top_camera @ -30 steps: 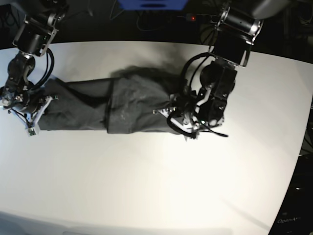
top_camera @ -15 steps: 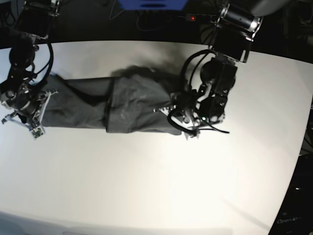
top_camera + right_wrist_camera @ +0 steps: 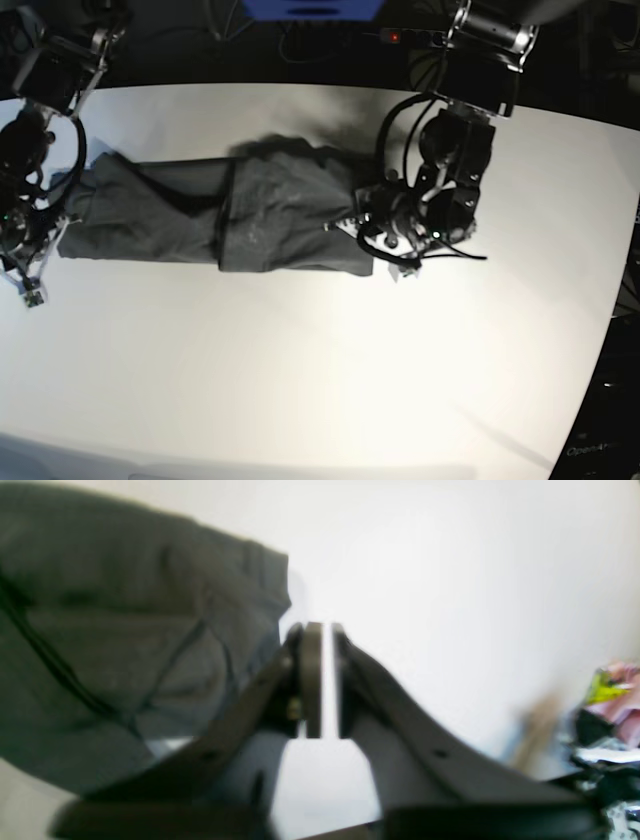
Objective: Fold the T-shirt properly
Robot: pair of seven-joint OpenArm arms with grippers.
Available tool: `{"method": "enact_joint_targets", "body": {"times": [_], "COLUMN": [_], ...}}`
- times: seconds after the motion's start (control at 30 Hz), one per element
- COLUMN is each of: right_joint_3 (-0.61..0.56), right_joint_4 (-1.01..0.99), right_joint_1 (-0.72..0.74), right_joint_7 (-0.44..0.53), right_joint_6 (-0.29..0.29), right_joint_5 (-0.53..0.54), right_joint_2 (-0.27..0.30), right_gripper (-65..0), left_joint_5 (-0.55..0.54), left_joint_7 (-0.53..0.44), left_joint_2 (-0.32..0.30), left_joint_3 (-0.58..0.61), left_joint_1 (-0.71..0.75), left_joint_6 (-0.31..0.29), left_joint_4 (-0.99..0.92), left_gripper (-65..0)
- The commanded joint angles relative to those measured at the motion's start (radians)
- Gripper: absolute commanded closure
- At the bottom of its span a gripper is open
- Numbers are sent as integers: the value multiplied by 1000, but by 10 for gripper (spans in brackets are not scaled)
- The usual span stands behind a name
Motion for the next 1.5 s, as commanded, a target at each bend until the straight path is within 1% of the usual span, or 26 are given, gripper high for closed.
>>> {"method": "enact_joint_targets", "body": {"times": [0.0,0.13,0.23,0.37,0.53,0.63,0.67,0.73,0.77,0.87,1.0,1.1,1.23,1.4,1.47], "right_joint_3": [5,5,7,8,45,76,105,149,156,156,160,160,162,163,174], "right_joint_4": [-9,-104,-135,-141,-141,-192,-225,-300,-342,-451,-526,-552,-555,-557,-557], "right_joint_1": [37,82,94,119,140,157,160,185,194,214,223,223,220,203,185], "right_joint_7": [-8,-29,-32,-89,-112,-123,-138,-169,-176,-179,-178,-172,-169,-169,-169], "right_joint_6": [-1,-1,-1,-1,-1,-1,-1,-1,-1,-1,-1,-1,-1,-1,-1], "right_joint_5": [-3,-3,-3,-3,7,76,106,191,235,396,525,587,623,630,633], "right_joint_2": [16,16,13,13,13,19,32,61,73,138,190,222,247,251,247], "right_gripper": [-135,-325,-416,-503,-567,-598,-608,-620,-621,-621,-621,-621,-621,-621,-621], "left_joint_5": [130,130,130,130,130,130,130,130,130,130,130,130,130,130,130], "left_joint_7": [16,16,16,16,16,16,16,16,16,16,16,16,16,13,-6], "left_joint_2": [-27,-27,-27,-36,-44,-45,-45,-45,-45,-45,-47,-62,-68,-88,-90], "left_joint_3": [0,0,0,0,-1,-1,-1,-1,-1,-1,-1,-1,-1,-1,-1], "left_joint_1": [37,46,48,48,48,48,46,46,46,46,45,46,46,46,46], "left_joint_6": [28,28,28,28,28,28,28,28,28,28,28,28,28,28,28], "left_joint_4": [-41,-40,-35,-40,-35,-32,-32,-32,-32,-32,-33,-38,-38,-40,-38], "left_gripper": [-32,-32,-32,-32,-32,-32,-32,-32,-32,-32,-32,-32,-32,-32,-32]}}
